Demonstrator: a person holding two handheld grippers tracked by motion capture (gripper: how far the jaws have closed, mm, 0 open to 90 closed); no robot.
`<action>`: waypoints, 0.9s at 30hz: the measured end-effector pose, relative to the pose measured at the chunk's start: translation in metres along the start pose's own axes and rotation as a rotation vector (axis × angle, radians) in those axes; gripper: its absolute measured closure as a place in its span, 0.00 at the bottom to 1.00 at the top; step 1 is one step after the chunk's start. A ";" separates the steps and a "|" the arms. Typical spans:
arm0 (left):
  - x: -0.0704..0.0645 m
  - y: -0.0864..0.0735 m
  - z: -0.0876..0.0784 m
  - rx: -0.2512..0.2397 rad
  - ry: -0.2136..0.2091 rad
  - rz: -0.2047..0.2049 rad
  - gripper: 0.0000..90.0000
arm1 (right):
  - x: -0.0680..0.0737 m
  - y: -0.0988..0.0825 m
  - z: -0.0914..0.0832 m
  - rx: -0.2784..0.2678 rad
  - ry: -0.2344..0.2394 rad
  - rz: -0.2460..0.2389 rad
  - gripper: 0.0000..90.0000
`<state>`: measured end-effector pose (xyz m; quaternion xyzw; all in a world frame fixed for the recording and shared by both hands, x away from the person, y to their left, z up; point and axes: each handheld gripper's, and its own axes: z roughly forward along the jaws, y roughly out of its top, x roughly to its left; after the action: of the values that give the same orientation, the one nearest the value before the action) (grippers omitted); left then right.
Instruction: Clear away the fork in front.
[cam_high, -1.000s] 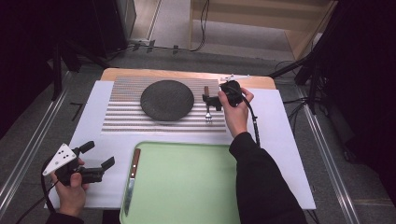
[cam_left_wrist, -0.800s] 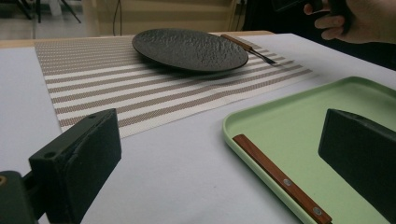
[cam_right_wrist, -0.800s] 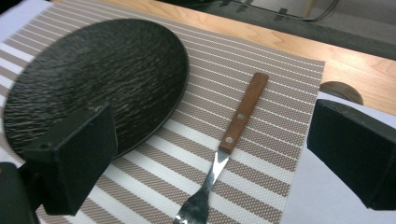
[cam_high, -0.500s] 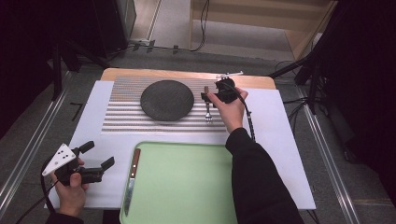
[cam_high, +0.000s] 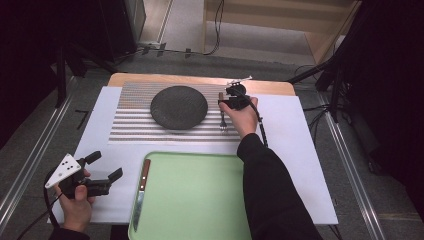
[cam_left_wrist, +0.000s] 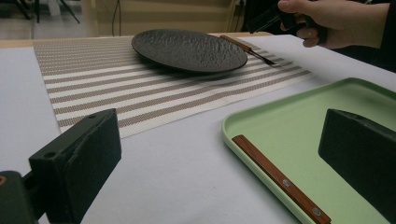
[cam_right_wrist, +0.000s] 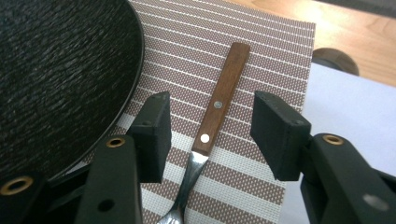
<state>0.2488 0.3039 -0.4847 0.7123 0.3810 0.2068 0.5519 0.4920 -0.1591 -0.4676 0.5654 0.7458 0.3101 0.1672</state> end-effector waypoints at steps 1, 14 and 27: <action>0.000 0.000 0.000 -0.001 -0.001 -0.001 0.00 | -0.001 0.000 0.002 0.010 0.010 0.017 0.55; 0.001 0.000 0.000 -0.004 -0.003 -0.004 0.00 | 0.001 0.001 0.021 0.073 0.011 0.075 0.68; 0.001 0.000 0.000 -0.007 -0.006 -0.004 0.00 | 0.002 0.002 0.033 0.111 -0.011 0.113 0.72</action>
<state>0.2499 0.3047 -0.4848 0.7103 0.3803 0.2050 0.5557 0.5128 -0.1482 -0.4906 0.6166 0.7279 0.2739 0.1221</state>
